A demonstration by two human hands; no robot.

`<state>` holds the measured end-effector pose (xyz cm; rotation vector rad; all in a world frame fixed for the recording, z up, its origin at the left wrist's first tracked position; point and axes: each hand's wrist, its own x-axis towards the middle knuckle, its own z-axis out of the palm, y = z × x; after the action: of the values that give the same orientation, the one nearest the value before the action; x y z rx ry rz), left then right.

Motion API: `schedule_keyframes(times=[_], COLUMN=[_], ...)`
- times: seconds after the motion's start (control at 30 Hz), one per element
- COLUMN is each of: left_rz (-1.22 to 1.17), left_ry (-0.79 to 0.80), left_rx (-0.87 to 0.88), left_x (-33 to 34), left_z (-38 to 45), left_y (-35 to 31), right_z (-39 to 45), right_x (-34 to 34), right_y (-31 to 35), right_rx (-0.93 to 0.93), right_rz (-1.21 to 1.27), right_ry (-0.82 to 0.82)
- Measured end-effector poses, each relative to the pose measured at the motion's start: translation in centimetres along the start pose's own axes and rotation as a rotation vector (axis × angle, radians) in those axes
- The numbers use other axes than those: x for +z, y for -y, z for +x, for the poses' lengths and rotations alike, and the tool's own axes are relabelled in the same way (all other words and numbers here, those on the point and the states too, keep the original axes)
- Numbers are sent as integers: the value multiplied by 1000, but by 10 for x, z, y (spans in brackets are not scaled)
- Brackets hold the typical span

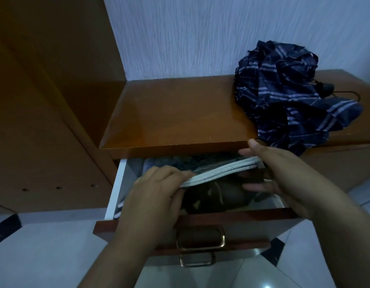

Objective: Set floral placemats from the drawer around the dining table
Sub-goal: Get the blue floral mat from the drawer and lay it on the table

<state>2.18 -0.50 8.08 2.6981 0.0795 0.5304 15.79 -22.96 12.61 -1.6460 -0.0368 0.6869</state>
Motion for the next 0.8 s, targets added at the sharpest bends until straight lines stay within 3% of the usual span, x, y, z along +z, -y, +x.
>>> schedule_keyframes(times=[0.13,0.37,0.6,0.8], left_rz=[29,66,96,128], left_ry=[-6,52,-27,-78], left_rx=[127,254,350,458], left_x=[-10,-21,-24,-27], left_z=[-2,-4,-4,-2], left_y=[-2,-2,-4,1], right_z=[1,0,2,7], right_x=[-7,-13,-3,-6], right_y=[1,1,-3,-5], right_rx=[83,117,140,176], right_rz=[47,-78,-131,35], right_ry=[-34,65,86,156])
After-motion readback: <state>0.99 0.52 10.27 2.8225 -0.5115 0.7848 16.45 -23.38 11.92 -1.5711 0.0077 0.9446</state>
